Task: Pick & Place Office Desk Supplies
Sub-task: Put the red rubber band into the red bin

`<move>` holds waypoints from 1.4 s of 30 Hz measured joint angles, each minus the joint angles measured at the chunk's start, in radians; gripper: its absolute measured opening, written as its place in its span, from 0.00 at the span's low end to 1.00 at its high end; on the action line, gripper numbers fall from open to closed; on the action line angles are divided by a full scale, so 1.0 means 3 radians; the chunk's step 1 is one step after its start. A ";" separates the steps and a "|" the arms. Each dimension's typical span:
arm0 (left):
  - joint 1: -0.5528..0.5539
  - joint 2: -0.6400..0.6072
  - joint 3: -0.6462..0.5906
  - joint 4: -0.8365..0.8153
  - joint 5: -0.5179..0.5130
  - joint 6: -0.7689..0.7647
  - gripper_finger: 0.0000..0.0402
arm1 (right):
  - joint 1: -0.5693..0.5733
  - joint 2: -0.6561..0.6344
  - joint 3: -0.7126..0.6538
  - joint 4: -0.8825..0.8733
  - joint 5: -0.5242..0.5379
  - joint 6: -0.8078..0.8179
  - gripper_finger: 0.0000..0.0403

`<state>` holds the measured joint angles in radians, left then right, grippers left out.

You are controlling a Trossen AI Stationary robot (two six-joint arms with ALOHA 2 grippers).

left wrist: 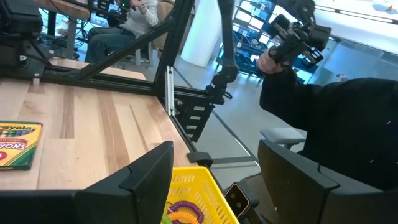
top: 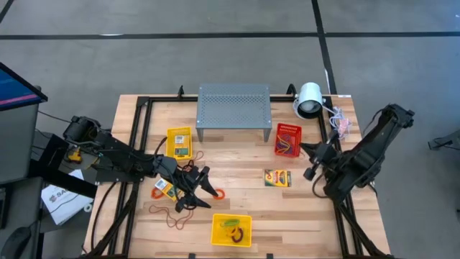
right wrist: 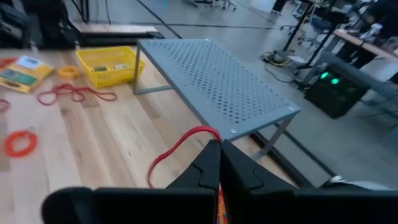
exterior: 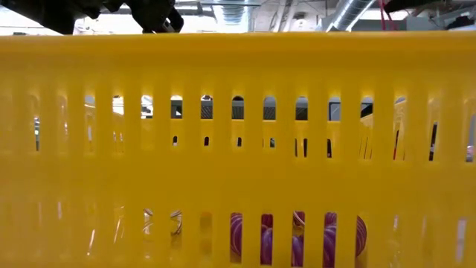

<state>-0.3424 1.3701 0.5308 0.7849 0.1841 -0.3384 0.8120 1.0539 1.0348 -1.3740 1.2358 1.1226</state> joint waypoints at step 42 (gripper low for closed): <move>0.0001 0.0000 0.0000 0.0000 0.0000 0.0063 0.58 | -0.0719 -0.1574 -0.2161 0.4173 -0.0555 -0.2627 0.00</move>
<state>-0.3420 1.3701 0.5308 0.7849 0.1841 -0.3195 0.5964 0.5817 0.3866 -0.1221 1.0692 0.3344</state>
